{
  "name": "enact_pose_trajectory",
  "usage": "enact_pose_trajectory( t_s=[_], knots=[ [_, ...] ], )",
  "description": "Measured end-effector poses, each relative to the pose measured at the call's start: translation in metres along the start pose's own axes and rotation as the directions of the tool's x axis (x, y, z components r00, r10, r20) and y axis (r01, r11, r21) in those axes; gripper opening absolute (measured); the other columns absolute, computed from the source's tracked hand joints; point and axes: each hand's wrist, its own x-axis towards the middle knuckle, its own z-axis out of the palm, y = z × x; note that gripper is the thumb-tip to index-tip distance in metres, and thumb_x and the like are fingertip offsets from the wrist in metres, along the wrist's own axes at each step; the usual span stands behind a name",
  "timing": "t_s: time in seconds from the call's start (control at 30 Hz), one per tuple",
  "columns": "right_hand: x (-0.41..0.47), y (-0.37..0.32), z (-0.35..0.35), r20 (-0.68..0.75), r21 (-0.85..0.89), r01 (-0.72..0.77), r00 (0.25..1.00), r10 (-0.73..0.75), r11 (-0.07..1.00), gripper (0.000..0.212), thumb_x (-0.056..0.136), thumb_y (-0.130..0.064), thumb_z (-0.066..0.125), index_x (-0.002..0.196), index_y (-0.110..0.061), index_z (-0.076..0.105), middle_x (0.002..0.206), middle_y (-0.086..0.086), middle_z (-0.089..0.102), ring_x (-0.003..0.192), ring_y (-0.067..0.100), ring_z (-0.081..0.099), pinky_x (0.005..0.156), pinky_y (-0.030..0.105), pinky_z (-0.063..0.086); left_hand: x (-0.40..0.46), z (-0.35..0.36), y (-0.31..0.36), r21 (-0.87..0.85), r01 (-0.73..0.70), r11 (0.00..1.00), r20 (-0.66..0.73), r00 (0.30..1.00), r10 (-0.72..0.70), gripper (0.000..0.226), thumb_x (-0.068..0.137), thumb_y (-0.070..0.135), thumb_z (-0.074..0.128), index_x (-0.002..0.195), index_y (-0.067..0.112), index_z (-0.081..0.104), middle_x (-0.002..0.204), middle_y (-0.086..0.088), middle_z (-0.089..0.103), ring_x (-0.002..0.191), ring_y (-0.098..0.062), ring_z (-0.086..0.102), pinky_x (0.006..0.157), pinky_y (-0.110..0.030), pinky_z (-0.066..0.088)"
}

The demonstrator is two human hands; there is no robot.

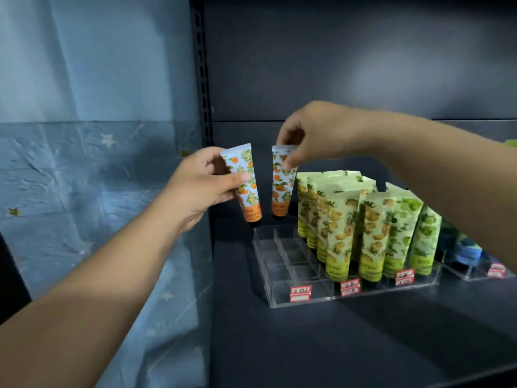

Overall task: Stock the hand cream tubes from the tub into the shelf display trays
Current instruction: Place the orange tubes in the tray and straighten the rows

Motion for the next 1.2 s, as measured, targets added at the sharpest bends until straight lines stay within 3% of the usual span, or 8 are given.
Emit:
enact_pose_trajectory(
  t_s=[0.1, 0.33, 0.47, 0.63, 0.83, 0.97, 1.2],
  knots=[
    [0.005, 0.001, 0.004, 0.036, -0.079, -0.023, 0.999, 0.025, 0.997, 0.017, 0.075, -0.028, 0.074, 0.089, -0.025, 0.066, 0.078, -0.018, 0.06, 0.073, 0.005, 0.055, 0.071, 0.025, 0.046, 0.008, 0.004, -0.009, -0.011, 0.009, 1.0, 0.051, 0.999, -0.009, 0.025, 0.078, -0.007, 0.062, 0.083, 0.017, 0.055, 0.084, -0.001, 0.064, 0.077, -0.012, 0.064, 0.069, -0.027, 0.057],
    [0.01, 0.0, 0.015, 0.094, -0.16, -0.06, 0.993, 0.076, 0.985, 0.028, 0.076, -0.031, 0.072, 0.102, -0.023, 0.066, 0.075, -0.022, 0.053, 0.069, -0.003, 0.049, 0.06, 0.015, 0.04, 0.017, 0.009, -0.028, -0.014, 0.032, 0.999, 0.115, 0.993, -0.03, 0.026, 0.078, -0.005, 0.064, 0.083, 0.019, 0.055, 0.085, -0.001, 0.062, 0.078, -0.012, 0.063, 0.065, -0.023, 0.057],
    [0.015, -0.001, 0.019, 0.099, -0.177, -0.064, 0.992, 0.083, 0.982, 0.028, 0.077, -0.03, 0.071, 0.104, -0.023, 0.065, 0.077, -0.021, 0.053, 0.07, -0.003, 0.049, 0.062, 0.013, 0.038, 0.02, 0.01, -0.037, 0.039, 0.031, 0.999, 0.144, 0.989, -0.037, 0.025, 0.075, -0.003, 0.068, 0.081, 0.018, 0.056, 0.086, -0.001, 0.063, 0.081, -0.014, 0.063, 0.075, -0.033, 0.057],
    [0.02, 0.0, 0.019, 0.106, -0.195, -0.091, 0.988, 0.113, 0.977, 0.029, 0.075, -0.032, 0.073, 0.102, -0.023, 0.065, 0.087, -0.015, 0.058, 0.081, 0.007, 0.055, 0.067, 0.016, 0.042, 0.019, 0.011, -0.046, 0.155, 0.02, 0.988, 0.16, 0.986, -0.045, 0.026, 0.073, 0.001, 0.072, 0.079, 0.021, 0.057, 0.094, -0.005, 0.066, 0.096, -0.026, 0.064, 0.087, -0.047, 0.053],
    [0.022, 0.0, 0.024, 0.167, -0.244, -0.103, 0.975, 0.147, 0.964, 0.029, 0.077, -0.031, 0.072, 0.104, -0.021, 0.064, 0.095, -0.009, 0.062, 0.089, 0.012, 0.058, 0.074, 0.028, 0.047, 0.021, 0.011, -0.049, 0.202, 0.004, 0.979, 0.16, 0.986, -0.037, 0.025, 0.074, 0.005, 0.073, 0.08, 0.024, 0.057, 0.095, -0.003, 0.068, 0.096, -0.023, 0.065, 0.089, -0.047, 0.051],
    [0.025, -0.002, 0.03, 0.198, -0.304, -0.085, 0.969, 0.15, 0.949, 0.031, 0.078, -0.031, 0.07, 0.106, -0.018, 0.064, 0.103, -0.005, 0.064, 0.094, 0.015, 0.058, 0.076, 0.026, 0.046, 0.022, 0.013, -0.05, 0.215, 0.007, 0.977, 0.19, 0.981, -0.049, 0.025, 0.077, 0.004, 0.07, 0.082, 0.024, 0.055, 0.097, -0.004, 0.068, 0.095, -0.021, 0.065, 0.09, -0.045, 0.051],
    [0.031, 0.003, 0.029, 0.226, -0.343, -0.085, 0.959, 0.17, 0.935, 0.033, 0.08, -0.031, 0.068, 0.108, -0.013, 0.064, 0.111, 0.001, 0.065, 0.102, 0.022, 0.059, 0.087, 0.035, 0.05, 0.023, 0.01, -0.061, 0.176, 0.053, 0.983, 0.192, 0.978, -0.087, 0.03, 0.075, 0.004, 0.072, 0.086, 0.026, 0.056, 0.102, -0.004, 0.066, 0.1, -0.022, 0.063, 0.088, -0.044, 0.052]
  ],
)
